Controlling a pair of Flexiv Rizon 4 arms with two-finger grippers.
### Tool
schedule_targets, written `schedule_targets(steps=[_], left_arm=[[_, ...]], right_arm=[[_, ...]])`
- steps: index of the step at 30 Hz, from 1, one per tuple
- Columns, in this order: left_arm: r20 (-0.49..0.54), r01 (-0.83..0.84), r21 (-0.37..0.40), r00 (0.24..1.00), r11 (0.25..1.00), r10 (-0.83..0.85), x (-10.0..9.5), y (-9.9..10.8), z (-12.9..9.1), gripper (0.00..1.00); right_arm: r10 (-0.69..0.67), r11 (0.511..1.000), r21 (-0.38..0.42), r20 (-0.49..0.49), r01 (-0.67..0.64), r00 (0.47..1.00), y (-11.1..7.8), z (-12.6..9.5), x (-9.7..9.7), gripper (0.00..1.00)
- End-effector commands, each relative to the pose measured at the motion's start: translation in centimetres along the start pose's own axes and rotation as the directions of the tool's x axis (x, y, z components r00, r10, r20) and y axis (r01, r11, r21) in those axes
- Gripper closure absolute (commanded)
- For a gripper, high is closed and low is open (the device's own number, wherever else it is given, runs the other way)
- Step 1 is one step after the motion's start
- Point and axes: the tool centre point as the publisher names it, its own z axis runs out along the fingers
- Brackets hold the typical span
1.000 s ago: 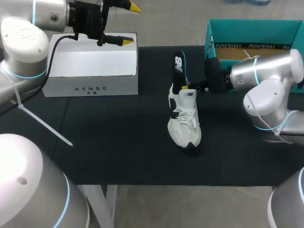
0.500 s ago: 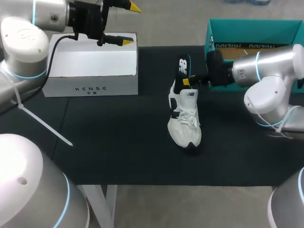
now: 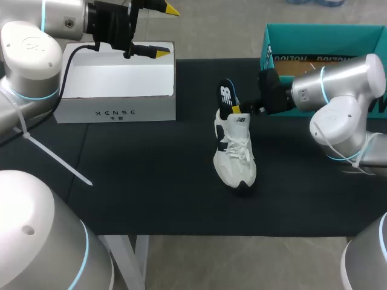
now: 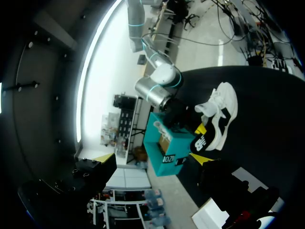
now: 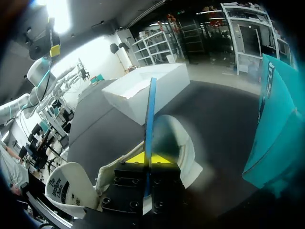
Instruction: Take the shoe out of the shoebox, open the shoe tongue, remove and reinsert the insole, then place the shoe into the shoebox
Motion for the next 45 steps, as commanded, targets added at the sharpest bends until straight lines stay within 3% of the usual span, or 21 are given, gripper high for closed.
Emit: schedule_targets(steps=[1,7,8,9,14,20,22,23,38,45], left_arm=[[-0.003,0.0,0.0,1.0,1.0,0.0,0.0,0.0,-0.1,0.0],[-0.003,0.0,0.0,1.0,1.0,0.0,0.0,0.0,-0.1,0.0],[-0.003,0.0,0.0,1.0,1.0,0.0,0.0,0.0,-0.1,0.0],[-0.003,0.0,0.0,1.0,1.0,0.0,0.0,0.0,-0.1,0.0],[-0.003,0.0,0.0,1.0,1.0,0.0,0.0,0.0,-0.1,0.0],[-0.003,0.0,0.0,1.0,1.0,0.0,0.0,0.0,-0.1,0.0],[-0.003,0.0,0.0,1.0,1.0,0.0,0.0,0.0,-0.1,0.0],[-0.003,0.0,0.0,1.0,1.0,0.0,0.0,0.0,-0.1,0.0],[-0.003,0.0,0.0,1.0,1.0,0.0,0.0,0.0,-0.1,0.0],[-0.003,0.0,0.0,1.0,1.0,0.0,0.0,0.0,-0.1,0.0]], right_arm=[[0.014,1.0,0.009,-0.007,-0.014,1.0,-1.6,0.1,1.0,1.0],[0.041,0.999,0.017,-0.017,-0.04,0.999,-2.7,0.1,1.5,1.0],[0.042,0.999,0.015,-0.005,-0.042,0.999,-2.6,0.0,1.3,0.83],[0.041,0.999,0.011,0.006,-0.041,0.999,-2.3,-0.1,1.1,0.59],[-0.001,1.0,-0.02,0.033,0.002,0.999,0.2,-0.4,0.0,0.61],[-0.044,0.998,-0.04,0.049,0.046,0.998,2.8,-0.5,-0.9,0.72],[-0.048,0.998,-0.043,0.054,0.05,0.997,3.1,-0.5,-1.0,0.86],[-0.049,0.998,-0.042,0.055,0.051,0.997,3.1,-0.5,-1.0,0.98],[0.013,1.0,0.012,0.041,-0.013,0.999,-1.5,-0.3,0.5,1.0],[0.021,0.999,0.025,0.029,-0.022,0.999,-2.4,-0.8,1.3,1.0]])
